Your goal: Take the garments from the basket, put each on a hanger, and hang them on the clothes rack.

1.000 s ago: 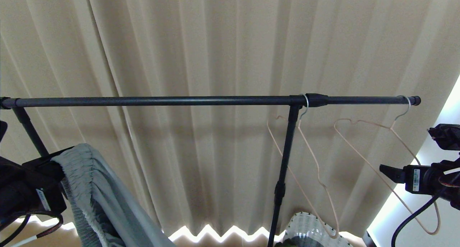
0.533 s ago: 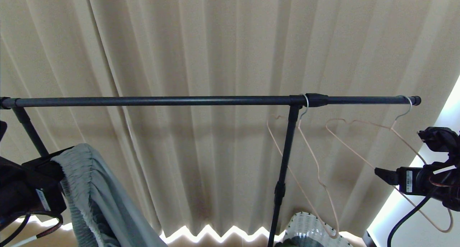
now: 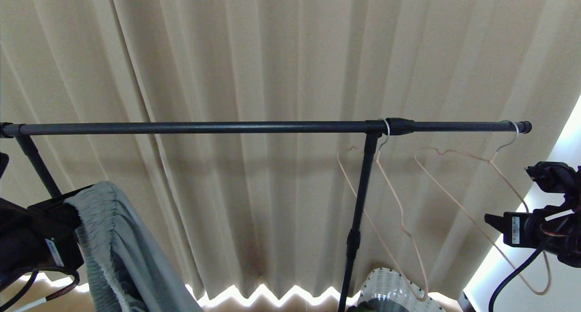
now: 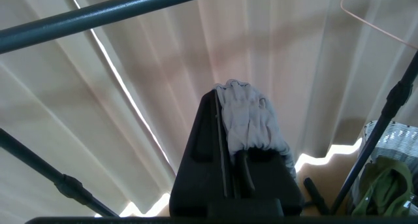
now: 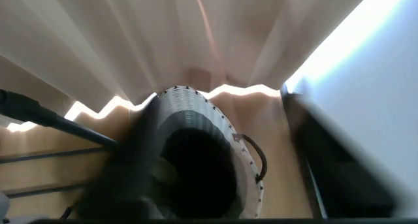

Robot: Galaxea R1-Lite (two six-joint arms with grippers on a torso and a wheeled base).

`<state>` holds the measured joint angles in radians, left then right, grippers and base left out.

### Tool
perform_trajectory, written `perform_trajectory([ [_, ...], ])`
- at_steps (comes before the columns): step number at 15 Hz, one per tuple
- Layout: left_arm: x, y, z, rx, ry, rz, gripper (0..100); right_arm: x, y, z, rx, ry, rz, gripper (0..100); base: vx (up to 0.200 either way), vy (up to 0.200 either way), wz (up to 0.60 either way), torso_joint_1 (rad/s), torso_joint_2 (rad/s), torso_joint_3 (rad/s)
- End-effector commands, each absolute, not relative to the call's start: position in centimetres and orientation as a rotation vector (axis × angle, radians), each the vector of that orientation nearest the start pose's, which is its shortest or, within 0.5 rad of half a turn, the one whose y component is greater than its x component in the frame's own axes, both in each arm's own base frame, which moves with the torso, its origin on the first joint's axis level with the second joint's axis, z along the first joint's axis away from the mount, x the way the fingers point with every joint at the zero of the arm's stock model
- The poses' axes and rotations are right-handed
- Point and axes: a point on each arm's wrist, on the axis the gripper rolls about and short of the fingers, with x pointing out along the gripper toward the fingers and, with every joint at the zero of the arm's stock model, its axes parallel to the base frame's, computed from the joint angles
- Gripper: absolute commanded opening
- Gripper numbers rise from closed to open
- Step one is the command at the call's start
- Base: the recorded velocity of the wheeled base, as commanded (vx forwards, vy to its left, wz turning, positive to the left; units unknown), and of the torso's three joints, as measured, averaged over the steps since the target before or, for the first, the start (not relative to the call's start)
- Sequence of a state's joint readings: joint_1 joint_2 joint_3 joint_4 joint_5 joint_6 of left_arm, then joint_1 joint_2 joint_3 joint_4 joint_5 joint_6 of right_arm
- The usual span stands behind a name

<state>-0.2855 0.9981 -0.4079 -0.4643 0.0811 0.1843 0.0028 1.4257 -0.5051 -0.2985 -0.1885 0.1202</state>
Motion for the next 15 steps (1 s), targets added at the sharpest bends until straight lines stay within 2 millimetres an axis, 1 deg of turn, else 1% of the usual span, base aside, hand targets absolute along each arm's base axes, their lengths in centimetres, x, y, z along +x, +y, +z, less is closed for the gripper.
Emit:
perform_trajectory([
  [1,12.14,-3.37,20.50,0.206,0.103,-0.215,0,20.58,-0.36,14.48,0.056,0.604,-0.216,0,0.000,0.000,0.00,0.000,0.00,0.000],
  [5,12.14,-3.37,20.50,0.206,0.103,-0.215,0,20.69,-0.39,14.39,0.058,0.606,-0.218,0,0.000,0.000,0.00,0.000,0.00,0.000],
  [15,12.02,-3.34,20.57,0.205,0.097,-0.214,0,20.20,-0.44,15.30,0.065,0.556,-0.224,0,0.000,0.000,0.00,0.000,0.00,0.000],
])
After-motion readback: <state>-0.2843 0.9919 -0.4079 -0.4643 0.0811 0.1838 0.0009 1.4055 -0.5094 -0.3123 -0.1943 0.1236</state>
